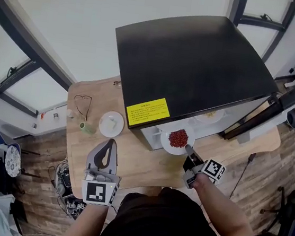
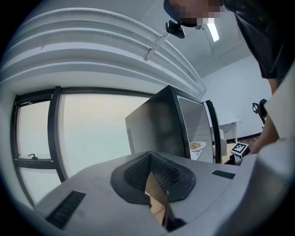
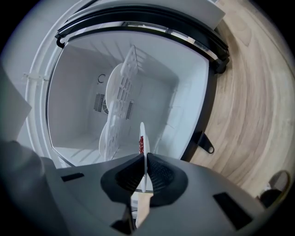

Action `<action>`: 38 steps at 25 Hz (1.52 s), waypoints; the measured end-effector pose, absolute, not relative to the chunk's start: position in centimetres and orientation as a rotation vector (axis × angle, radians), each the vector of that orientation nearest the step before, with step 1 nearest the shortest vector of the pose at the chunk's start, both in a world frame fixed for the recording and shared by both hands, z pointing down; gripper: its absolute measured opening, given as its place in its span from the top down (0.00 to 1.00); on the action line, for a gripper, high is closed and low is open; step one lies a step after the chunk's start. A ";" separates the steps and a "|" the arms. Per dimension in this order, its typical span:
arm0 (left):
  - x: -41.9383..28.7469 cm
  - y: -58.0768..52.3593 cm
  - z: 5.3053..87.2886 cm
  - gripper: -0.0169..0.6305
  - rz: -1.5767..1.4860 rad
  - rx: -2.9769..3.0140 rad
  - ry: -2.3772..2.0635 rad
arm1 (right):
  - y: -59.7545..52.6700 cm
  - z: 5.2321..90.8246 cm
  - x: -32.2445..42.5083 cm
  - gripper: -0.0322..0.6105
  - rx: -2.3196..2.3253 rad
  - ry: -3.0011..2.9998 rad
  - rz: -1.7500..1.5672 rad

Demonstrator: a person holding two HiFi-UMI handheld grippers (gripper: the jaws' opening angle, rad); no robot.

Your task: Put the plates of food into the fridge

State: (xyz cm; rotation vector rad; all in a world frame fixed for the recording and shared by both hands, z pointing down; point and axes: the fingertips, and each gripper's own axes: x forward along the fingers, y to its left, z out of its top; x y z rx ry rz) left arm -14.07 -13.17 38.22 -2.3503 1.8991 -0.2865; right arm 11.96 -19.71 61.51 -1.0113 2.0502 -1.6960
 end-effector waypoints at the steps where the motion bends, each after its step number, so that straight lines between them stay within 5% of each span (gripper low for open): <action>1: -14.0 -13.3 38.3 0.97 -0.291 -2.349 1.903 | -20.1 61.7 11.8 0.90 -1.010 2.053 -1.700; 32: -21.2 -11.5 39.7 0.97 -0.341 -2.206 2.192 | -26.5 65.0 6.9 0.90 -1.287 2.383 -1.647; 38: -21.5 -11.8 40.0 0.97 -0.395 -2.206 2.147 | -26.9 65.6 6.9 0.82 -1.562 2.655 -1.487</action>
